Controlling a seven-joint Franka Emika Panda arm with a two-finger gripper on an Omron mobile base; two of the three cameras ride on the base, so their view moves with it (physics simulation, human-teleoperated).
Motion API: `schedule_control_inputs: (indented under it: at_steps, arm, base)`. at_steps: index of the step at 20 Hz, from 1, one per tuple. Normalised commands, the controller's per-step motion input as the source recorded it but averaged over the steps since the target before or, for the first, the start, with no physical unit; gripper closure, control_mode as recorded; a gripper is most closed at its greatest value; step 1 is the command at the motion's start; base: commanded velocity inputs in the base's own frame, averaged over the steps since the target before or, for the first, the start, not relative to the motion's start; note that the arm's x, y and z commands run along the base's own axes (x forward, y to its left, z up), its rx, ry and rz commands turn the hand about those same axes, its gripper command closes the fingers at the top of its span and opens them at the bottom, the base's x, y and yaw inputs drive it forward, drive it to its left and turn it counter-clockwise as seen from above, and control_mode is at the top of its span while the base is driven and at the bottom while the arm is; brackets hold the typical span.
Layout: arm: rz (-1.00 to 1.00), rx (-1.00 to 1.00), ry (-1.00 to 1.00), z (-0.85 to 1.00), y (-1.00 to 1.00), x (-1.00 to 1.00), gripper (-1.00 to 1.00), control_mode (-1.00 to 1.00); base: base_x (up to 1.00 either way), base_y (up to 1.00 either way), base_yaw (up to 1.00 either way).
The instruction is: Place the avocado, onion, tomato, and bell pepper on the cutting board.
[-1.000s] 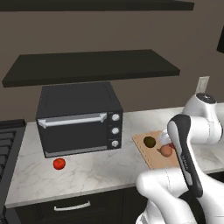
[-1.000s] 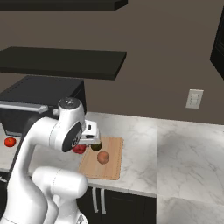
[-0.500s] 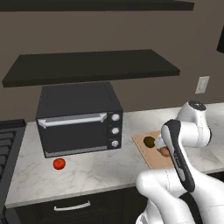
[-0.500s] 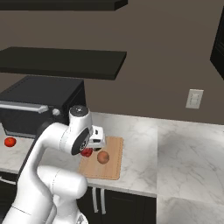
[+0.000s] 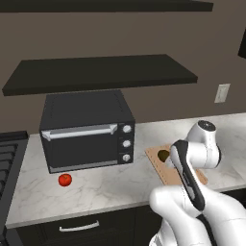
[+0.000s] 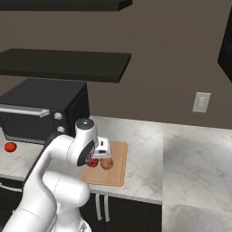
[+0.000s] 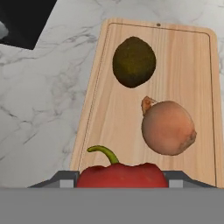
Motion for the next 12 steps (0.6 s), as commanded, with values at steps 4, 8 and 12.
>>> schedule_control_inputs:
  at_steps: [4, 8, 12]
  arm:
    - [0.0, -0.02, 0.0, -0.41, 0.0, 0.12, 1.0, -1.0]
    - [0.0, -0.02, 0.0, -0.41, 0.0, 0.12, 1.0, -1.0]
    - [0.0, -0.02, 0.0, -0.37, 0.0, 0.08, 1.0, -1.0]
  base:
    - [0.0, 0.0, 0.0]
    - [0.0, 0.0, 0.0]
    - [0.0, 0.0, 0.0]
